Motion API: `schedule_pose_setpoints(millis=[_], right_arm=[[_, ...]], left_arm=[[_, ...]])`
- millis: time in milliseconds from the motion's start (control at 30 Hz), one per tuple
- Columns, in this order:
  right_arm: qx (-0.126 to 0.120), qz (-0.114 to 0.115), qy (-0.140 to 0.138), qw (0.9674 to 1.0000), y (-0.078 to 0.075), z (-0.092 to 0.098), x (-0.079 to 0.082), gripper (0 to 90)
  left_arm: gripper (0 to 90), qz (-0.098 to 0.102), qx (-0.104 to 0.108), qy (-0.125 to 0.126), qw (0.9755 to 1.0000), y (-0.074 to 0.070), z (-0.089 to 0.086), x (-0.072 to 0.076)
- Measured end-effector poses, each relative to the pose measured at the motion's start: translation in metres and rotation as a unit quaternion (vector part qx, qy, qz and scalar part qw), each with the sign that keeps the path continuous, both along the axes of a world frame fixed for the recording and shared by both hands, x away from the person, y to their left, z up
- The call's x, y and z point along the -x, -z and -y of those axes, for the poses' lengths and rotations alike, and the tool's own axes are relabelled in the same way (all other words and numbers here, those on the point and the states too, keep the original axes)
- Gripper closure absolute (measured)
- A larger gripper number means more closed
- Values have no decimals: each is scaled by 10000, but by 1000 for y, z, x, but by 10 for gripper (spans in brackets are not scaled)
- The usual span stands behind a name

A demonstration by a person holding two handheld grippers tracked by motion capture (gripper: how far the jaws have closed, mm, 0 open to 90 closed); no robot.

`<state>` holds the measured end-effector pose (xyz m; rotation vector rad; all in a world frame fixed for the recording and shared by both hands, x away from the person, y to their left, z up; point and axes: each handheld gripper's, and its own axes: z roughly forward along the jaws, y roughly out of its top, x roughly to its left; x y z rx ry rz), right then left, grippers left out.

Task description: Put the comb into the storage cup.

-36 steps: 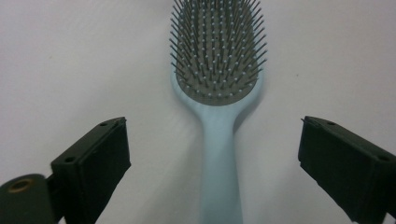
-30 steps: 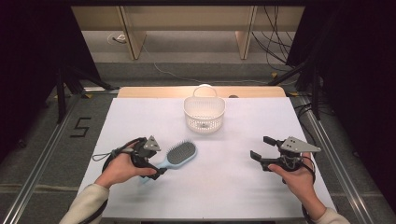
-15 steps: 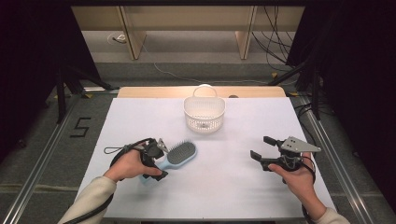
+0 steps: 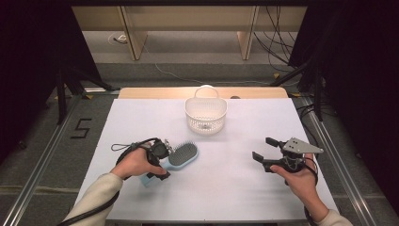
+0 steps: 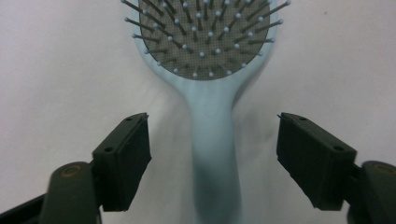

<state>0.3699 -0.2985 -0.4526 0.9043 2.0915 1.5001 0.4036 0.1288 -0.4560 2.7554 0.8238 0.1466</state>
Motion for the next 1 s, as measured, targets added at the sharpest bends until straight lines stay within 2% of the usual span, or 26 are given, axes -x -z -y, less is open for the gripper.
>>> schedule_pose_setpoints(millis=[233, 333, 633, 1000], right_arm=[[9, -12, -4, 10000, 0, 0, 0, 191], [6, -11, 7, 10000, 0, 0, 0, 192], [8, -16, -1, 10000, 0, 0, 0, 192], [22, -16, 2, 10000, 1, 0, -1, 193]], left_arm=[[296, -134, -195, 256, 9994, 2, 6, -5], [305, -164, -270, 287, 9991, 3, 7, -6], [328, -275, -423, 337, 9982, 5, 10, -12], [373, -394, -563, 226, 9974, 6, 14, -16]])
